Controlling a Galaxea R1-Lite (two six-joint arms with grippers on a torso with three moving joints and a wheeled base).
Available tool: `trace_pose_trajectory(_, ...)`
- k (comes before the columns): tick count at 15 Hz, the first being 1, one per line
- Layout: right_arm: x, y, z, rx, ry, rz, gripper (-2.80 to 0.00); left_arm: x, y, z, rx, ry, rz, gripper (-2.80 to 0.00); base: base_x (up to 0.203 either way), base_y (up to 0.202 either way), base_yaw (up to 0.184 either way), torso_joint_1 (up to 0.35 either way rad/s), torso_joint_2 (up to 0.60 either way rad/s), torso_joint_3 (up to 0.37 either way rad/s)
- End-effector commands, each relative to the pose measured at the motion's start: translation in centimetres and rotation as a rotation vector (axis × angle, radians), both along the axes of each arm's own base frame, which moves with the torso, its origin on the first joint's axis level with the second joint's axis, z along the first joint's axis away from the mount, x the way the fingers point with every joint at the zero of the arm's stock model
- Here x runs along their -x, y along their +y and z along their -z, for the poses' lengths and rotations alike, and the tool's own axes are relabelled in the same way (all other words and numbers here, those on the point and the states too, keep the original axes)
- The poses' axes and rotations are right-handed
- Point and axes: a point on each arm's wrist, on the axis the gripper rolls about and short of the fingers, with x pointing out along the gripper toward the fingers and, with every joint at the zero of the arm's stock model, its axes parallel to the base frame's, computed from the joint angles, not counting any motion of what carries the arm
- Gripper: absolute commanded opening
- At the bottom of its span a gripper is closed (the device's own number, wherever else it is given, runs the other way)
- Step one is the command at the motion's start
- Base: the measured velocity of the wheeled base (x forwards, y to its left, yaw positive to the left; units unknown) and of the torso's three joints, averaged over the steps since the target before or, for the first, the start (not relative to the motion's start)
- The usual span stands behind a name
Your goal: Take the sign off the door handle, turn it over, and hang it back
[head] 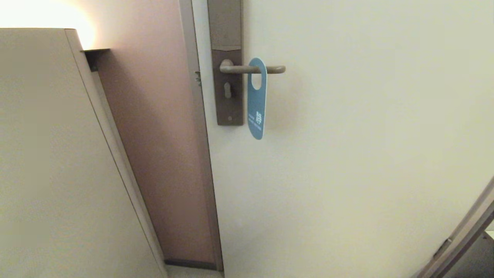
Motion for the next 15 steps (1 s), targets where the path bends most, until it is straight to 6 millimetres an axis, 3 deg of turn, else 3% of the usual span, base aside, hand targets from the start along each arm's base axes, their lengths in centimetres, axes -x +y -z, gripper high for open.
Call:
trace_pose_trajectory(1, 0.04, 0.00, 0.02, 0.000, -0.006, -0.001, -2.80, 0.00, 0.00, 0.00, 0.000, 0.000, 0.000, -2.80, 0.000, 0.000, 0.000, 0.000, 0.00, 0.000)
trace_pose_trajectory(15, 0.04, 0.00, 0.02, 0.000, -0.006, -0.001, -2.80, 0.00, 0.00, 0.00, 0.000, 0.000, 0.000, -2.80, 0.000, 0.000, 0.000, 0.000, 0.00, 0.000)
